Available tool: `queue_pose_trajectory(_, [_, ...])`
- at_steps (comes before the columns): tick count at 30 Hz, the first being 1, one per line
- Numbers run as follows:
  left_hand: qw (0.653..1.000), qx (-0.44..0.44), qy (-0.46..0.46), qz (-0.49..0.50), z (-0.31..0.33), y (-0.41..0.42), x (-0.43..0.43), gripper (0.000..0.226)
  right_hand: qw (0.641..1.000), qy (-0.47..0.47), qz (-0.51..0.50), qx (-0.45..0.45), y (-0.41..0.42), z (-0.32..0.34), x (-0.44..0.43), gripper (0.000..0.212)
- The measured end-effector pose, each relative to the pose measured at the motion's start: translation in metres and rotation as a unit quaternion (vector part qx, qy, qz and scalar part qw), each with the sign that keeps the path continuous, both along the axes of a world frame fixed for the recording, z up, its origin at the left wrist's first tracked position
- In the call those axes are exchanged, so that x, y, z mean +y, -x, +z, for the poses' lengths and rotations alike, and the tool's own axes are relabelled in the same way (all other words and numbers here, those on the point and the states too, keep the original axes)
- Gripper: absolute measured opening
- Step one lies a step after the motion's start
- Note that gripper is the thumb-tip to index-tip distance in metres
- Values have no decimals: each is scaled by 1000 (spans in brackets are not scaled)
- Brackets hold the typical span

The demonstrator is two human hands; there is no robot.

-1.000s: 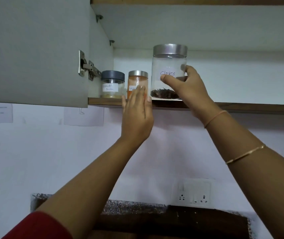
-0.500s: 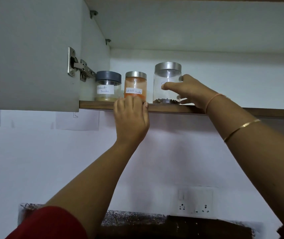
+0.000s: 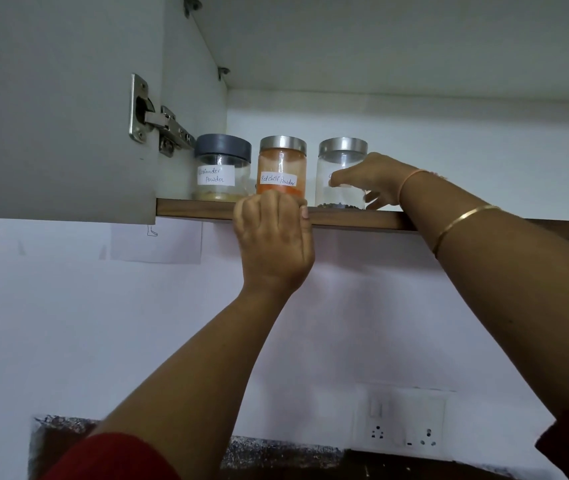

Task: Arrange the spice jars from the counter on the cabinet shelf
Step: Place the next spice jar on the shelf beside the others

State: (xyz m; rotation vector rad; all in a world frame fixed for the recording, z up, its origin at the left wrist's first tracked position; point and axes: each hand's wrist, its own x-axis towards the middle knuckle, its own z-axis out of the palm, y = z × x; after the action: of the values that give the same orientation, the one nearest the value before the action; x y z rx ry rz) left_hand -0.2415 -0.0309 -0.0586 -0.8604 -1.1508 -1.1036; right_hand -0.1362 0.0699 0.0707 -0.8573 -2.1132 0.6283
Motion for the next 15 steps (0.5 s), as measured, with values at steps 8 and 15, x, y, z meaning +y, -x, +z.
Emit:
queue_pose_trajectory(8, [1000, -7, 2, -14, 1, -2, 0, 23, 999, 30, 0, -29, 12, 4, 10, 68])
queue_pose_trajectory(15, [998, -28, 45, -46, 0, -6, -9, 13, 996, 73, 29, -37, 6, -2, -2, 74])
